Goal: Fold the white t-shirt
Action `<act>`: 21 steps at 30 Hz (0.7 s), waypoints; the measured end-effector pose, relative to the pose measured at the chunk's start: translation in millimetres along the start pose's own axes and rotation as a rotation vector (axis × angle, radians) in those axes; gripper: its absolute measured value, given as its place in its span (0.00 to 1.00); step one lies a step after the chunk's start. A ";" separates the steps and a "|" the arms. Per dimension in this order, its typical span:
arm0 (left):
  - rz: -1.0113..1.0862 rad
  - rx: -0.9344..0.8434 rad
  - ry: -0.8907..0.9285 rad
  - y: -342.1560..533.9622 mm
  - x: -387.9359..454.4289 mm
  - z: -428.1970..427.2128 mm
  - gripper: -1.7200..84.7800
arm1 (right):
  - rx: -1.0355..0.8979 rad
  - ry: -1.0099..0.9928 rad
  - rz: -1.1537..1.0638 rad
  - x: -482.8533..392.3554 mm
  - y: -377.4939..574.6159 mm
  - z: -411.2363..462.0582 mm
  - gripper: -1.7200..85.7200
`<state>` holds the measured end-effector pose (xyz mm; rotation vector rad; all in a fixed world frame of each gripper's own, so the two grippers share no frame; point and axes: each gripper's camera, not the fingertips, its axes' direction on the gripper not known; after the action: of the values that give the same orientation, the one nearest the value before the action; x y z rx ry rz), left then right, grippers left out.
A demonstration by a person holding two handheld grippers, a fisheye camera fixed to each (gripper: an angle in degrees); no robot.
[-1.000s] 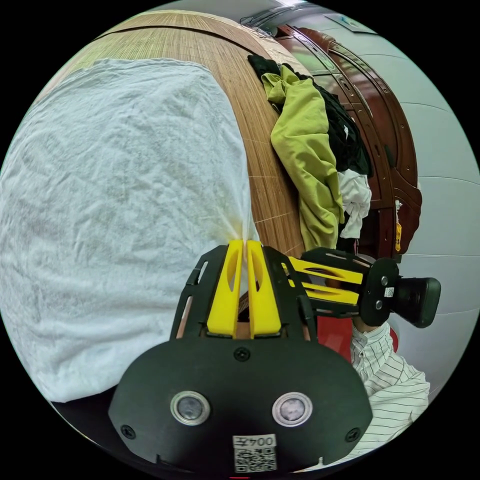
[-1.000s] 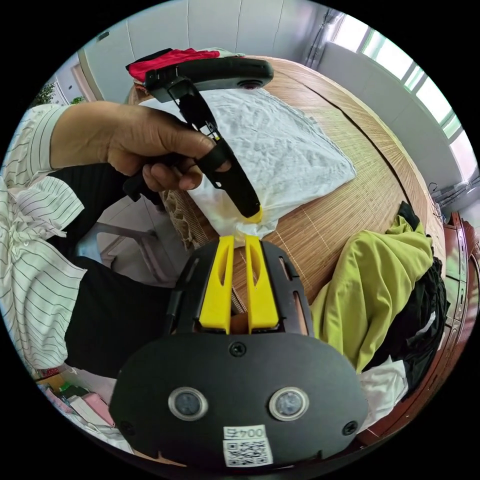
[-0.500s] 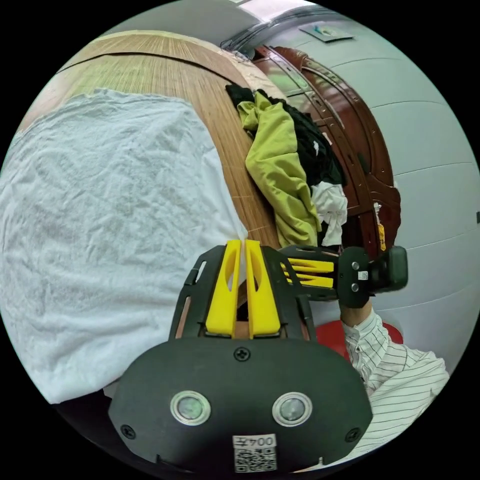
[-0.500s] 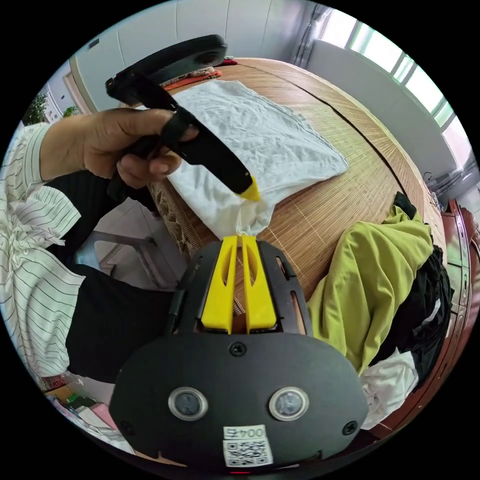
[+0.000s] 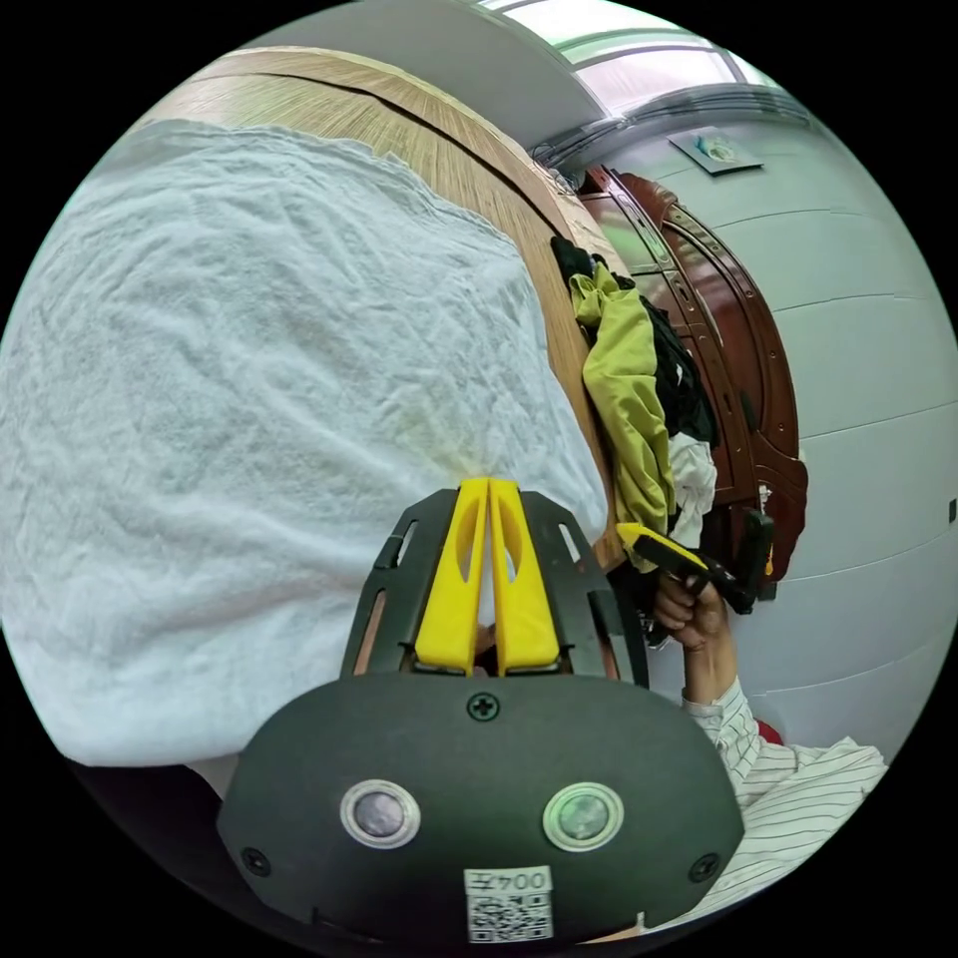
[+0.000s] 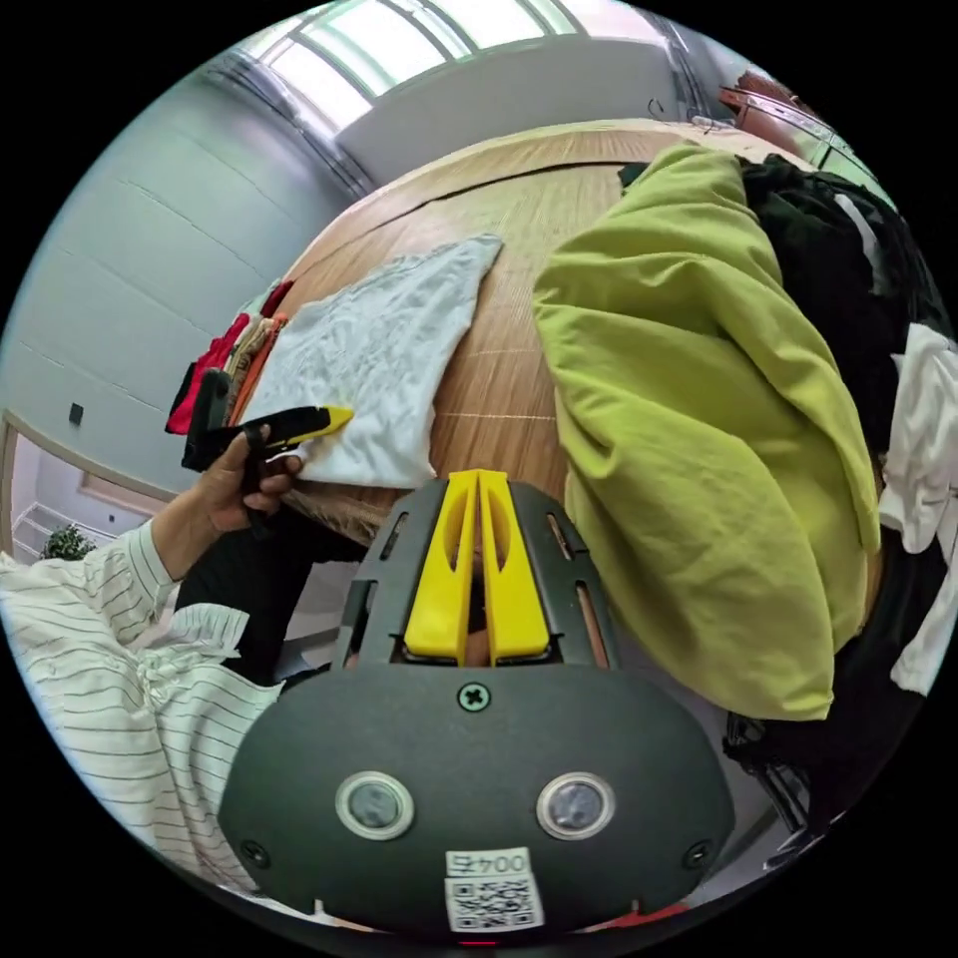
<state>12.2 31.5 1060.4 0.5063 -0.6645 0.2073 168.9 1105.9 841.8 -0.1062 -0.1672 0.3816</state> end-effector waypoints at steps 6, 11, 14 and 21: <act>0.000 0.013 -0.012 10.5 26.9 -14.6 0.03 | -0.109 -0.018 -0.029 -14.4 -34.1 28.4 0.02; 0.084 0.048 0.039 22.4 69.0 -42.1 0.04 | -0.011 -0.115 0.167 31.5 -31.2 -4.0 0.08; 0.271 0.096 0.003 40.6 119.3 -59.6 0.07 | 0.025 -0.347 0.425 79.9 -15.4 -11.9 0.11; 0.653 0.004 -0.263 99.7 233.9 -34.3 0.14 | -0.045 -0.471 0.540 98.6 -23.8 17.6 0.09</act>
<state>177.3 140.5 1223.8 0.3072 -1.0758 0.7655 264.4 1122.5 876.3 -0.1033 -0.6181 0.9407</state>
